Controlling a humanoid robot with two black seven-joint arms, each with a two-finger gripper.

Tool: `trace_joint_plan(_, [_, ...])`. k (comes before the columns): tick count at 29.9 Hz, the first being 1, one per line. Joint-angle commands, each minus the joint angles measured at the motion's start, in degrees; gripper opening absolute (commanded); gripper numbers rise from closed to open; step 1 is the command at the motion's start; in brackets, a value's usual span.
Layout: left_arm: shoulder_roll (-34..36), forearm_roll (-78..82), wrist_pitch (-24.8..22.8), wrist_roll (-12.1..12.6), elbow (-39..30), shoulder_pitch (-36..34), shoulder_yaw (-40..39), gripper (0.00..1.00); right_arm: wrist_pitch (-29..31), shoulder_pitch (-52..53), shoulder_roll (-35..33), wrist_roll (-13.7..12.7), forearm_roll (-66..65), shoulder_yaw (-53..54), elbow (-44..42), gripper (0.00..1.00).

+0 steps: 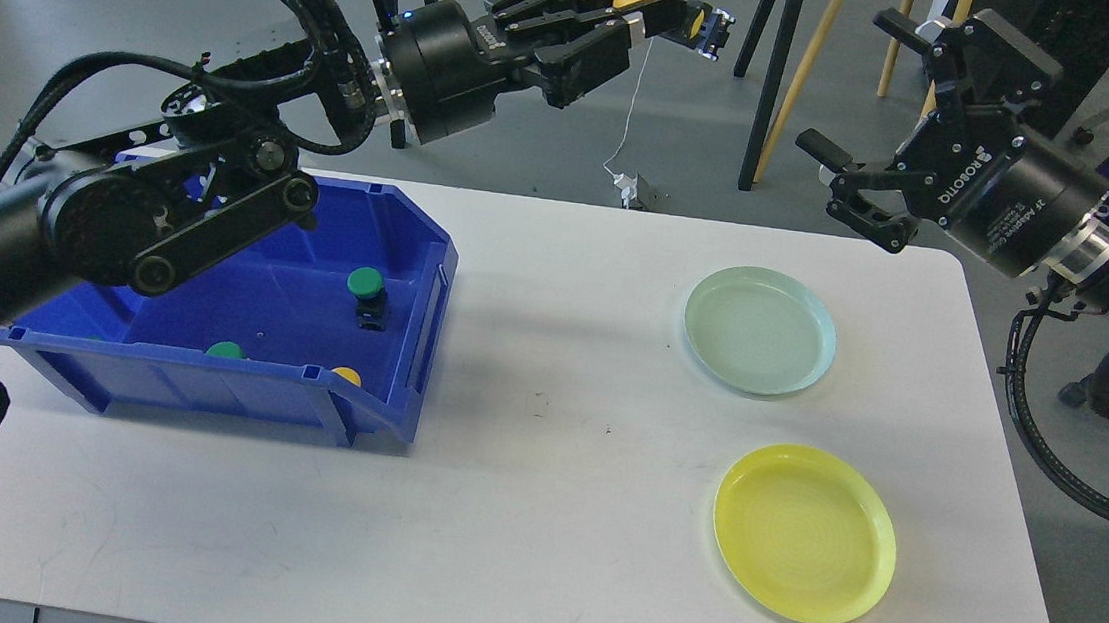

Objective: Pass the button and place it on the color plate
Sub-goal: 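Pass the yellow button from the left gripper to the right gripper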

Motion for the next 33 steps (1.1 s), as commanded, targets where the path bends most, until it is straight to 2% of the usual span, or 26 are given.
trace_joint_plan(1, [0.0,0.1,1.5,0.0,-1.0,-0.1,0.0,0.33,-0.2,0.3,0.5,0.0,0.0,0.0,0.0,0.99])
trace_joint_plan(7, [0.1,0.1,2.2,0.0,-3.9,-0.3,0.0,0.33,-0.5,0.8,2.4,0.0,0.0,0.0,0.0,0.99])
trace_joint_plan(20, [-0.3,3.9,2.4,0.0,-3.5,-0.4,-0.1,0.33,-1.0,5.0,5.8,0.0,0.3,-0.6,-0.5,0.99])
trace_joint_plan(25, [-2.5,3.9,2.6,0.0,-3.5,-0.8,-0.1,0.33,-1.1,5.0,7.1,0.1,0.2,-0.9,-0.6,0.98])
trace_joint_plan(30, [-3.2,3.9,2.8,0.0,-3.5,-0.8,-0.2,0.33,-3.2,5.0,7.2,0.7,0.2,-0.9,-0.6,0.93])
trace_joint_plan(33, [-3.3,3.9,2.9,0.0,-3.5,-0.8,-0.2,0.33,-3.5,5.0,7.9,0.8,0.2,-0.9,-0.4,0.86])
